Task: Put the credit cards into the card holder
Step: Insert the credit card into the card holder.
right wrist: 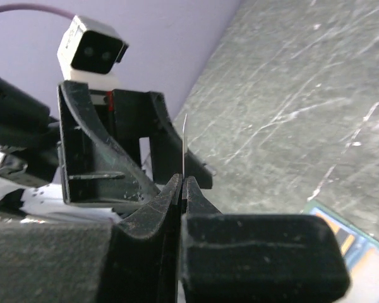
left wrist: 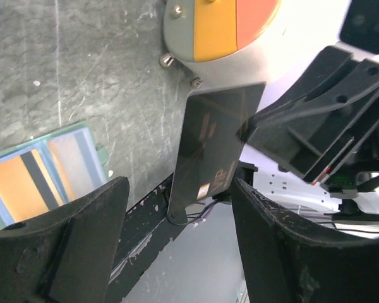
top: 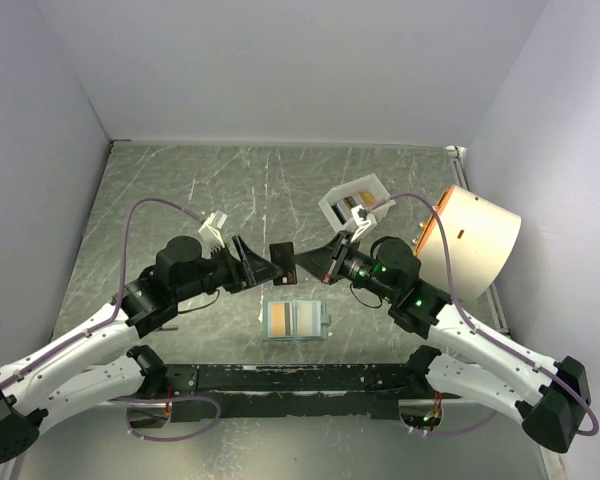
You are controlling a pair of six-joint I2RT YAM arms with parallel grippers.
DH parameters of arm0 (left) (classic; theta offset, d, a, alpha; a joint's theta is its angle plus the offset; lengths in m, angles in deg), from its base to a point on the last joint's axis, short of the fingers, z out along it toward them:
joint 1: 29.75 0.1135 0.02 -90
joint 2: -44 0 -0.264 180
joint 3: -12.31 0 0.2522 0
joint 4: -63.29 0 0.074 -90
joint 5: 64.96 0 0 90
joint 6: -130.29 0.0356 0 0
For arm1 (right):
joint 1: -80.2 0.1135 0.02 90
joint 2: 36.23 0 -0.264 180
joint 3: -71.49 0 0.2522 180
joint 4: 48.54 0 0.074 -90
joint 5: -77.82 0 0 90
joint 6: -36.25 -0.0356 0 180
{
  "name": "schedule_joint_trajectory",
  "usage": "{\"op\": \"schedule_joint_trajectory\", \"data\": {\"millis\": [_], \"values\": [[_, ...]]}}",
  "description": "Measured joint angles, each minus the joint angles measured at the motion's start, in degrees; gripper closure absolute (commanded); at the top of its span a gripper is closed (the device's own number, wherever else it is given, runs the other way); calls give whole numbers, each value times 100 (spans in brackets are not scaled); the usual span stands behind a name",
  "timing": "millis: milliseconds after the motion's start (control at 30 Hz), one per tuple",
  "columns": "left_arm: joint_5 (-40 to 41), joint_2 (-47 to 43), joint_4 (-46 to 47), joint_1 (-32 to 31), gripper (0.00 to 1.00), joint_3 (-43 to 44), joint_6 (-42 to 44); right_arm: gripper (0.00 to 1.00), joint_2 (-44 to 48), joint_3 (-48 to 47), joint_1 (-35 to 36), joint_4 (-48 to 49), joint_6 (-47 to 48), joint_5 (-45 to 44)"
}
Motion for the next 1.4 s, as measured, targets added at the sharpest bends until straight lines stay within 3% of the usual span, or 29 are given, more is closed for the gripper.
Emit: {"op": "schedule_joint_trajectory", "data": {"millis": [167, 267, 300, 433, 633, 800, 1000, 1400], "values": [[-103, 39, 566, 0, 55, -59, -107, 100, 7, 284, 15, 476, -400, 391], [-129, -11, 824, 4, 88, -164, -179, 100, 7, 310, 20, 562, -494, 487], [-133, -35, 852, 4, 93, -192, -192, 100, 9, 310, 20, 570, -490, 481], [-201, -205, 1021, -4, 93, -273, -264, 100, -7, 387, 11, 557, -538, 476], [-144, -256, 988, 0, 93, -376, -295, 74, -2, 385, 31, 297, -522, 433], [-76, -142, 662, 4, 93, -374, -188, 64, 33, 382, 31, -334, -444, 103], [-131, 382, 328, 4, 93, -374, -42, 63, -116, 361, 31, -1193, -306, -363], [-658, 1613, 297, 4, 93, -546, 118, 63, -1434, 361, 90, -2107, 107, -761]]}}
